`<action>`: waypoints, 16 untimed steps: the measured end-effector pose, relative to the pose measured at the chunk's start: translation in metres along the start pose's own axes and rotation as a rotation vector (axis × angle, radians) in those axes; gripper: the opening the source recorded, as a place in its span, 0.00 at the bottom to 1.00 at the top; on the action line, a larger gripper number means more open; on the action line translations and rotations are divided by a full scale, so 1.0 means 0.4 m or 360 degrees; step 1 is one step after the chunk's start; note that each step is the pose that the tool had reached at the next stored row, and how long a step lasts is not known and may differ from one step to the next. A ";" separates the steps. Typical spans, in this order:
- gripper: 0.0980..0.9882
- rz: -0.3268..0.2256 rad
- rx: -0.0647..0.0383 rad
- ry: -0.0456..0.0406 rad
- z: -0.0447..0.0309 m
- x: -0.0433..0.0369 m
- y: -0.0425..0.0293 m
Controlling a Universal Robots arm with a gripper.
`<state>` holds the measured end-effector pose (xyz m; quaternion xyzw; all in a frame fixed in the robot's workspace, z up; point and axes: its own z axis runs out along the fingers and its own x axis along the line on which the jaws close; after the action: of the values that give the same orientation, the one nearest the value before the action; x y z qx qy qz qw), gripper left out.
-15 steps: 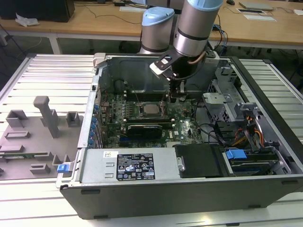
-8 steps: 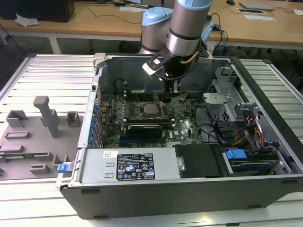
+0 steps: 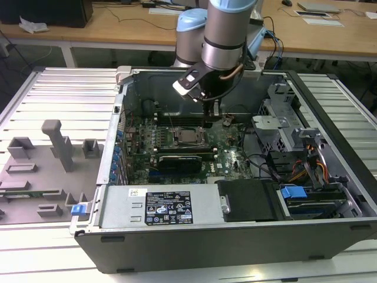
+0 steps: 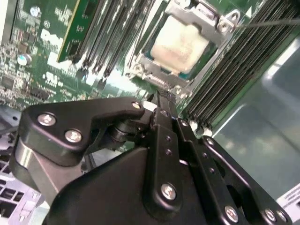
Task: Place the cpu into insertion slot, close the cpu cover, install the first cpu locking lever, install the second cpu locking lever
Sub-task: 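Close the cpu cover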
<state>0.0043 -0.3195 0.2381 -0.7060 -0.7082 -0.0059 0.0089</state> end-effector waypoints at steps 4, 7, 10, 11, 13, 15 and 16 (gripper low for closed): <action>0.01 0.0000 -0.0004 -0.0003 0.006 0.000 -0.043; 0.01 0.0000 -0.0004 -0.0016 0.012 0.000 -0.059; 0.01 0.0000 -0.0004 -0.0033 0.019 0.000 -0.070; 0.01 0.0000 -0.0004 -0.0041 0.021 0.000 -0.072; 0.01 0.0000 -0.0004 -0.0056 0.025 0.000 -0.077; 0.01 0.0000 -0.0004 -0.0059 0.028 0.000 -0.085; 0.01 0.0000 -0.0004 -0.0060 0.029 0.000 -0.089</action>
<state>-0.0312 -0.3195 0.2267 -0.7060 -0.7082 0.0065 -0.0053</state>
